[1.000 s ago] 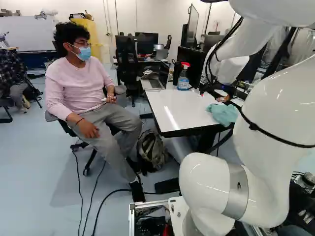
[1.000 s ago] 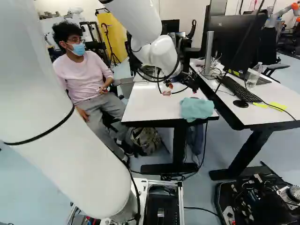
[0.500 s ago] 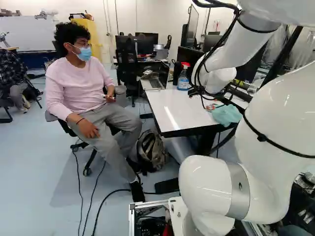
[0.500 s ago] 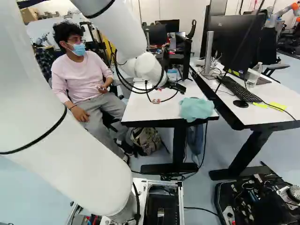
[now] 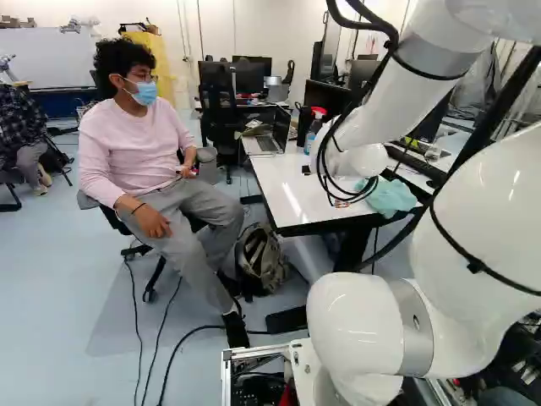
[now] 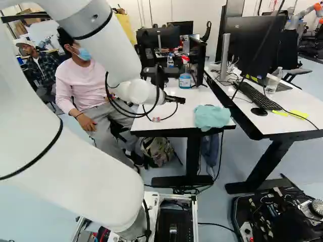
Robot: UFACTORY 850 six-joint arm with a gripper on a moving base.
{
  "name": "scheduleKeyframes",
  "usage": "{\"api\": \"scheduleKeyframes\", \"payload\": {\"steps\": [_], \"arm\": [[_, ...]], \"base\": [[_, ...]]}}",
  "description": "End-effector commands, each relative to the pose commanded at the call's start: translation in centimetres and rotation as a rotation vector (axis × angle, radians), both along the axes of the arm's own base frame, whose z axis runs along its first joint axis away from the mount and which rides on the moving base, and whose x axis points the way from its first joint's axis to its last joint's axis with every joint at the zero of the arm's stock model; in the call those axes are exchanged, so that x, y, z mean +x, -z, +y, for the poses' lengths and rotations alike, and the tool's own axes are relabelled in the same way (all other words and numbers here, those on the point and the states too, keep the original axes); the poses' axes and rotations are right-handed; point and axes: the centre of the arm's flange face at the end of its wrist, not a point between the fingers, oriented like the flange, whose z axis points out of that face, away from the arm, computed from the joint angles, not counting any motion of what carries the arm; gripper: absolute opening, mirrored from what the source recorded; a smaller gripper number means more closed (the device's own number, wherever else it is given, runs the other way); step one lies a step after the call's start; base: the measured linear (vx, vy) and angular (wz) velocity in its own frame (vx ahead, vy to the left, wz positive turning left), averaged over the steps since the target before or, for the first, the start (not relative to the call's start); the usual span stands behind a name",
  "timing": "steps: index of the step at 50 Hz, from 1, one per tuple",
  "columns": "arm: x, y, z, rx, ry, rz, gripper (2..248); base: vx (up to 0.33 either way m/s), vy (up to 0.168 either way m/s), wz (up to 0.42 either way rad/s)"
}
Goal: Clean the table with the green towel
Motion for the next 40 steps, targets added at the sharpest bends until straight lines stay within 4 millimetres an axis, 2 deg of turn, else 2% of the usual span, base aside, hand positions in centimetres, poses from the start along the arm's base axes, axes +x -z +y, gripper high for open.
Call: {"api": "scheduleKeyframes", "payload": {"steps": [19,40], "arm": [[-2.9,2.2,3.4,-0.013,-0.081,-0.089,247],[-5.7,3.9,5.8,-0.018,-0.145,-0.161,247]], "base": [[0.0,0.0,0.0],[0.0,0.0,0.0]]}}
